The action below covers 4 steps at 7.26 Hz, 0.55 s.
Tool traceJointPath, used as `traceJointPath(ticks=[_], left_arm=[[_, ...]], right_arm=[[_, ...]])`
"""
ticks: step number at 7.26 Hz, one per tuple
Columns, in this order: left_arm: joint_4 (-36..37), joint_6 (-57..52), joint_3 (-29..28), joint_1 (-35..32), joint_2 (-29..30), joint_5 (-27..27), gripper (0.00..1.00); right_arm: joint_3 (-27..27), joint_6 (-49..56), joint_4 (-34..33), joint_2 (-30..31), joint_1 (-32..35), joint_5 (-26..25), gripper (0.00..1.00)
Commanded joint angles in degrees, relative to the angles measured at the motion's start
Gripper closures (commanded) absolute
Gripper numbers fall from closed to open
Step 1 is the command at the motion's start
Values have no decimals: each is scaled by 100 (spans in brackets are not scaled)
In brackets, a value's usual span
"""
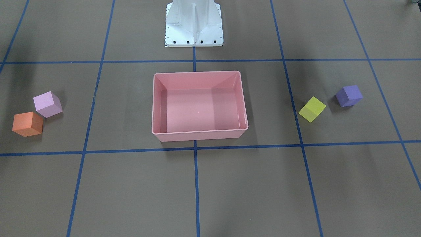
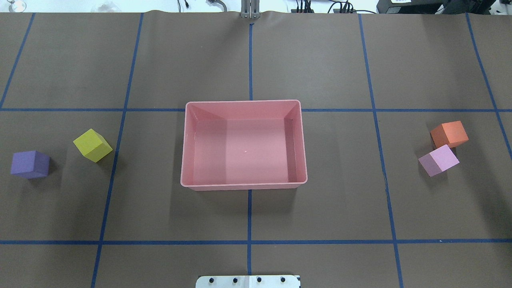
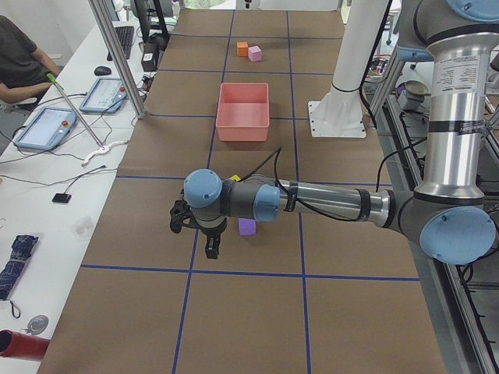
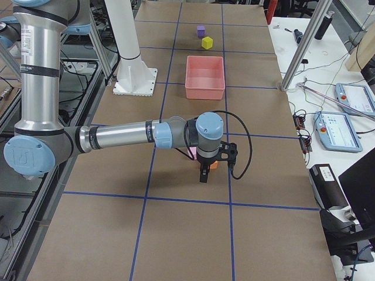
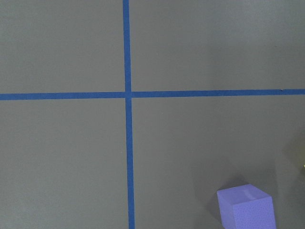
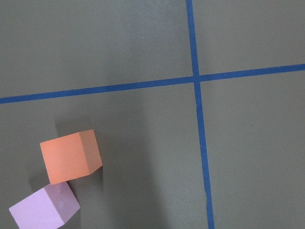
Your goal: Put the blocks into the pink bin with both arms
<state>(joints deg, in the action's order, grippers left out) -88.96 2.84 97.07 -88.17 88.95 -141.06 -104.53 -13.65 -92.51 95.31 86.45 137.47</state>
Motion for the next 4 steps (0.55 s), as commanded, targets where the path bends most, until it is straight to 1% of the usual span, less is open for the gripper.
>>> traceJointPath(ticks=[1, 2, 3, 4], left_arm=[[-7, 32, 13, 11, -44, -9, 0], [2, 50, 31, 11, -45, -9, 0], [-7, 50, 31, 11, -45, -9, 0], [2, 59, 22, 11, -53, -9, 0]], right_arm=[[-32, -15, 5, -21, -5, 34, 0], [-76, -6, 5, -30, -23, 34, 0], [-111, 12, 66, -47, -206, 26, 0], [-103, -23, 406, -21, -260, 34, 0]])
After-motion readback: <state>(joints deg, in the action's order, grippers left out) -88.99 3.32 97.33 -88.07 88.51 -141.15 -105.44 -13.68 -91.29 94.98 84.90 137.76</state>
